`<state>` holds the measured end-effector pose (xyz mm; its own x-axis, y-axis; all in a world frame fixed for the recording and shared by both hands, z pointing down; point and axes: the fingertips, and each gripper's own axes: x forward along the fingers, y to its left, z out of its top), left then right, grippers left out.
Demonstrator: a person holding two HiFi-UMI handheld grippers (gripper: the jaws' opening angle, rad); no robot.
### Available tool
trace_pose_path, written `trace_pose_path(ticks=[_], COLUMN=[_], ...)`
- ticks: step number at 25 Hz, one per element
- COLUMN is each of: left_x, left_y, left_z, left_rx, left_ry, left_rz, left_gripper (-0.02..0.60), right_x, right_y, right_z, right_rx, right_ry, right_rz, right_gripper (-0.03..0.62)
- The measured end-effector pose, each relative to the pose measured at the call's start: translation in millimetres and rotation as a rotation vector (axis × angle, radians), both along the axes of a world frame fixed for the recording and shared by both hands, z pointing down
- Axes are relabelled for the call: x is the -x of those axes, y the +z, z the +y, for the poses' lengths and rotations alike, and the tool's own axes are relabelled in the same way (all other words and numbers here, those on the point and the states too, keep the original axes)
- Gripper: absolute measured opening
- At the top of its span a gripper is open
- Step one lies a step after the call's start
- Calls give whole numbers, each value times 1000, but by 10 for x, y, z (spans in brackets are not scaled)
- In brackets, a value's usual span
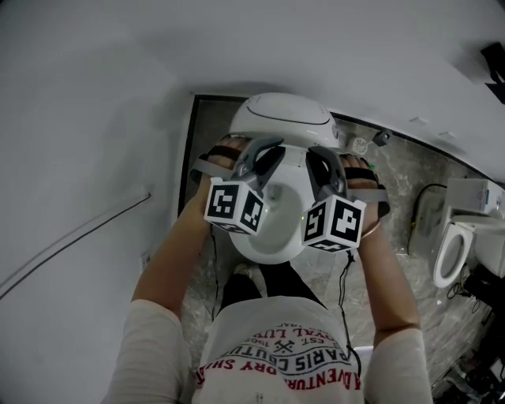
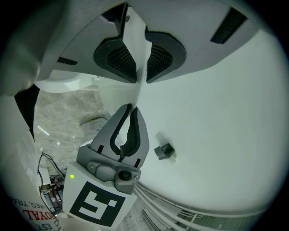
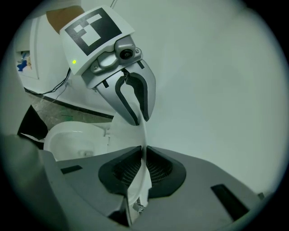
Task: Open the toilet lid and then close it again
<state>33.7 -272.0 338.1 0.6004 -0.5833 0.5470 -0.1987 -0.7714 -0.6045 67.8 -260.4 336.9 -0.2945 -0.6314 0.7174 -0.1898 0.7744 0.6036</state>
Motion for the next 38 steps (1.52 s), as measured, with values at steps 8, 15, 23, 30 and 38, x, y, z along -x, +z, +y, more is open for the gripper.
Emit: trace_pose_path(ticks=[8, 15, 23, 30, 38], left_x=[-82, -120, -138, -128, -101], left_y=[28, 100, 146, 198, 129], left_z=[-401, -677, -926, -1034, -968], left_rx=[23, 50, 85, 116, 65], left_ry=[-29, -39, -64, -60, -64], left_rz=[9, -31, -10, 6, -29], left_gripper=[80, 83, 89, 92, 97], right_x=[-83, -118, -136, -128, -157], right_y=[22, 81, 126, 160, 85], right_z=[-397, -673, -915, -1029, -961], right_rx=[-1, 19, 14, 60, 62], right_ry=[-17, -18, -16, -17, 25], right_rz=[-38, -54, -69, -102, -218], right_gripper=[29, 29, 31, 29, 31])
